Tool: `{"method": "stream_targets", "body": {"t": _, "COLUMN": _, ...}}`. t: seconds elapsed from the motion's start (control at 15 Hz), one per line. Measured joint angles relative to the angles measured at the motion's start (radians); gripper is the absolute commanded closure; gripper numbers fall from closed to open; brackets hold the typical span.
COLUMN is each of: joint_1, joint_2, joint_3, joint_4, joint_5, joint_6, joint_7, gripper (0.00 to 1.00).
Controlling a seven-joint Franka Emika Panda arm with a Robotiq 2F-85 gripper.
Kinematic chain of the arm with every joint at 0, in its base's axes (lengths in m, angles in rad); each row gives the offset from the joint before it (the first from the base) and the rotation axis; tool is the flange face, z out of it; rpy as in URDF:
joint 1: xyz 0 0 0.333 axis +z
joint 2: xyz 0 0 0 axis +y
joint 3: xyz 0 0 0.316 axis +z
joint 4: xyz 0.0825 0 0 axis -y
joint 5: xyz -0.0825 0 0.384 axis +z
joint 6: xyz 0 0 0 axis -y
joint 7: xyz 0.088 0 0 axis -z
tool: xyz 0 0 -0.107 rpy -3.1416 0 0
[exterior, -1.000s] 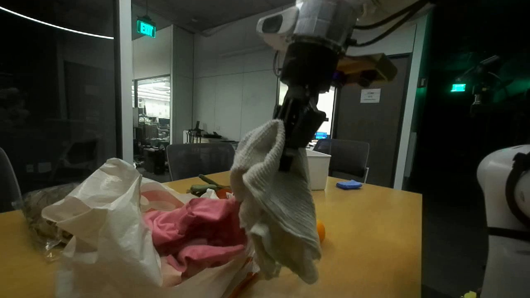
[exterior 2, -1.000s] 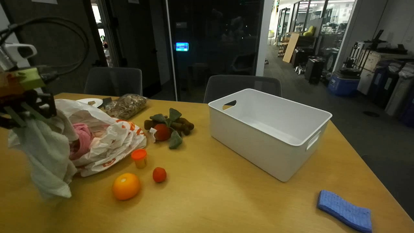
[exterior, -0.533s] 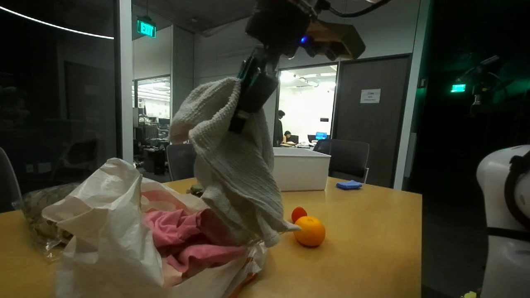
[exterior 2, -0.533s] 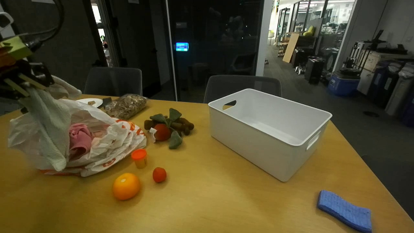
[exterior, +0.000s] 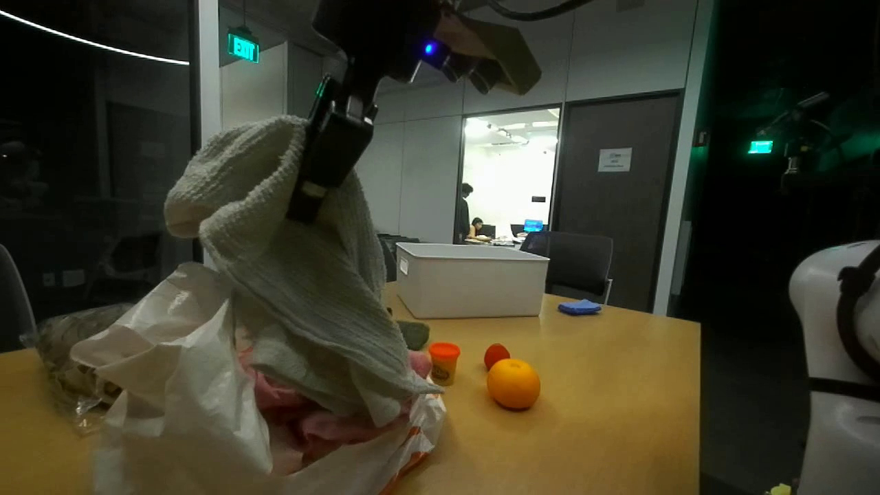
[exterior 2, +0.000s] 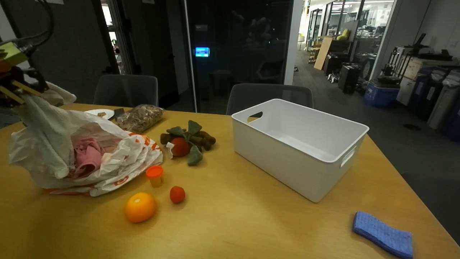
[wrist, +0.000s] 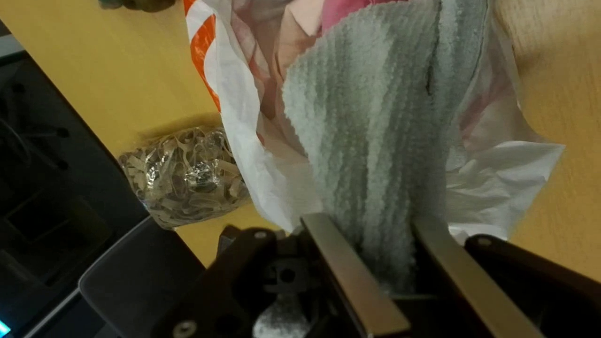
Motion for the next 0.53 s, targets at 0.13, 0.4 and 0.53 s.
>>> {"method": "stream_targets", "body": {"t": 0.13, "joint_1": 0.029, "joint_2": 0.045, "joint_3": -0.025, "joint_4": -0.001, "joint_5": 0.034, "joint_6": 0.031, "joint_7": -0.019, "gripper": 0.95}}
{"method": "stream_targets", "body": {"t": 0.4, "joint_1": 0.104, "joint_2": 0.121, "joint_3": -0.075, "joint_4": -0.022, "joint_5": 0.168, "joint_6": 0.140, "joint_7": -0.080, "gripper": 0.95}}
{"method": "stream_targets", "body": {"t": 0.53, "joint_1": 0.143, "joint_2": 0.134, "joint_3": -0.088, "joint_4": -0.050, "joint_5": 0.240, "joint_6": 0.181, "joint_7": -0.111, "gripper": 0.95}}
